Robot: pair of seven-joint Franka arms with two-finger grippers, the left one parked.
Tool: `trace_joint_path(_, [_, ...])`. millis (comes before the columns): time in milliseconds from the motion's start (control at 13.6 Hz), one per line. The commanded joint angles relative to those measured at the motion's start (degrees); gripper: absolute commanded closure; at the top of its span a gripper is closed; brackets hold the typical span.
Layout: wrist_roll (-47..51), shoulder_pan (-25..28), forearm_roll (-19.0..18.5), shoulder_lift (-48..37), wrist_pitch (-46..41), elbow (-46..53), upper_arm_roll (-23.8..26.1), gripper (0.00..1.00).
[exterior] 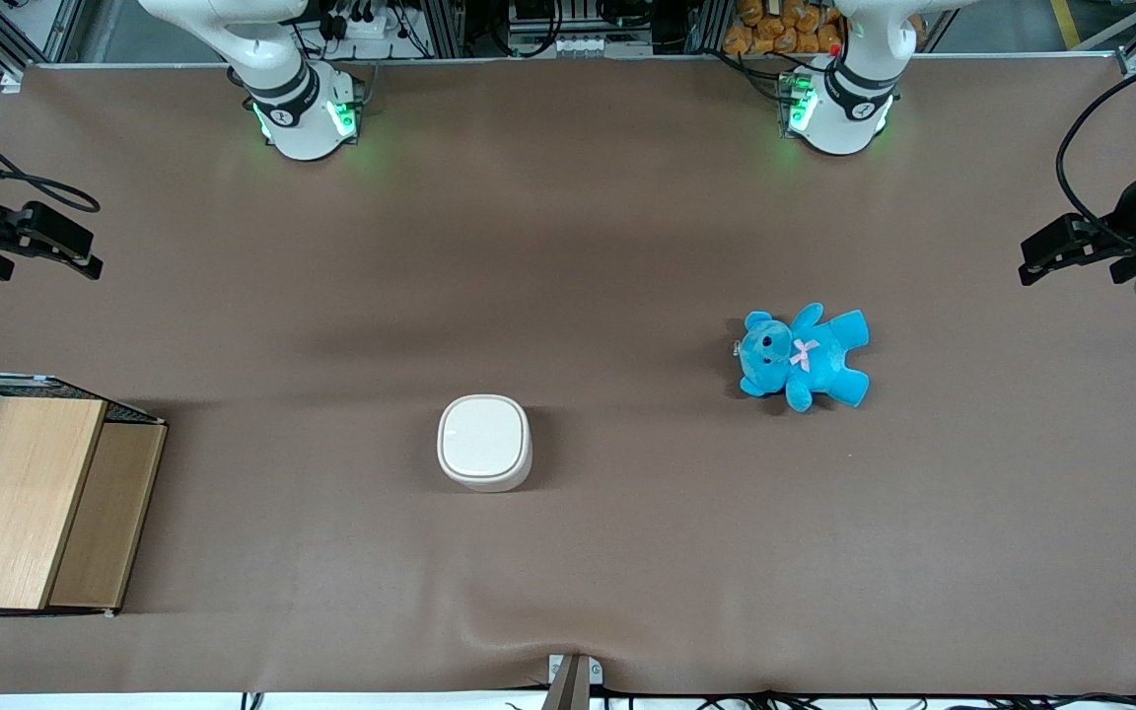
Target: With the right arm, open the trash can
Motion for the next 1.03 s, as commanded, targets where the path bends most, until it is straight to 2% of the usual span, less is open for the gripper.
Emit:
trace_joint_path(0, [-0.22,-0.19,-0.01,0.44,-0.64,0.87,0.0,0.0])
trace_joint_path(953, [-0.05,1.12,1.13,2.81,-0.28,-0.36,0.18,0.0])
